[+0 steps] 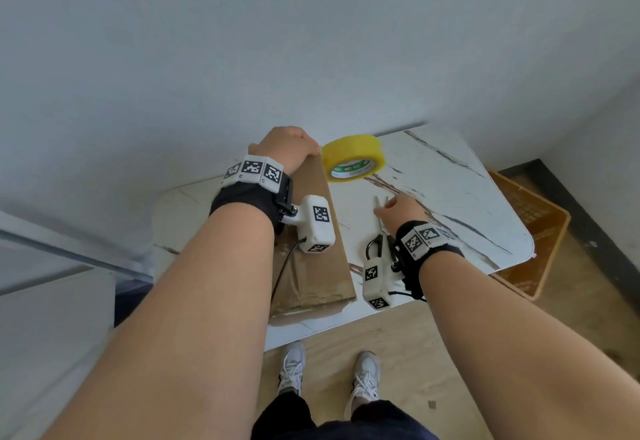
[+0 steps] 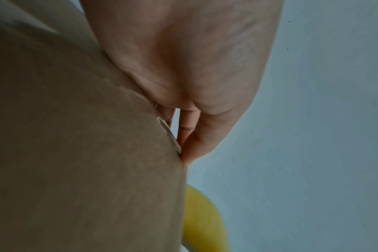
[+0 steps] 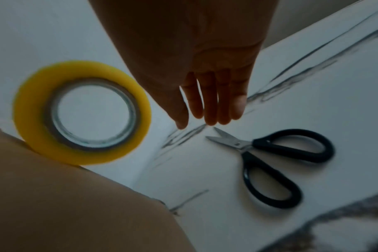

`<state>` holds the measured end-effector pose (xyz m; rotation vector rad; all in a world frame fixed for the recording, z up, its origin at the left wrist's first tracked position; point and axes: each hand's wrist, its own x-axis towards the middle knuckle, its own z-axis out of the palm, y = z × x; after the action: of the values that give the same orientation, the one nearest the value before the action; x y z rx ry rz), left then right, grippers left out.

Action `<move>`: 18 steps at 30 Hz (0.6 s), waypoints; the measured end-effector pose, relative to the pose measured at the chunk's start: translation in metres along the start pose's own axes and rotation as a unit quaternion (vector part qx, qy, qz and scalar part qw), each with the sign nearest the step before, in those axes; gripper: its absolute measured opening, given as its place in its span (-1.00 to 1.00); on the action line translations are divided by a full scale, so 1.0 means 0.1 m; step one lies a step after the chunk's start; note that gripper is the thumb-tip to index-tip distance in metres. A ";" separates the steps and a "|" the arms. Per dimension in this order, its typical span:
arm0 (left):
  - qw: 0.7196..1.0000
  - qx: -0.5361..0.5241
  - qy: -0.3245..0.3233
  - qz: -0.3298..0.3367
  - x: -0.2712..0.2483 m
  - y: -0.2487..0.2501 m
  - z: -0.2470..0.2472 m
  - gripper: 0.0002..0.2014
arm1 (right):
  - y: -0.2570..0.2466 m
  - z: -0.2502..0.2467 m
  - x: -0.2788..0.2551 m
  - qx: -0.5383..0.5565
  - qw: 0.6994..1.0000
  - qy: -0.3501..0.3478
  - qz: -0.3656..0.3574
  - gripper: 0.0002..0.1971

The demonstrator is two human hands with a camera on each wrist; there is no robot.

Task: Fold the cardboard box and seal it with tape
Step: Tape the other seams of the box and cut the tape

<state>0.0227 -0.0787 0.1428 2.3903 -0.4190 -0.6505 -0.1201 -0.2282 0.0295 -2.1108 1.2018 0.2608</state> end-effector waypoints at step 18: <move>1.000 0.005 0.020 -0.019 0.10 -0.04 0.05 -0.79 | 0.34 0.41 -0.05 -0.123 0.988 -0.063 0.064 -0.71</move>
<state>0.0292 -0.0828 0.1334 2.4218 -0.3624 -0.6184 -0.1447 -0.2101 -0.0142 -2.1905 1.2852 0.6195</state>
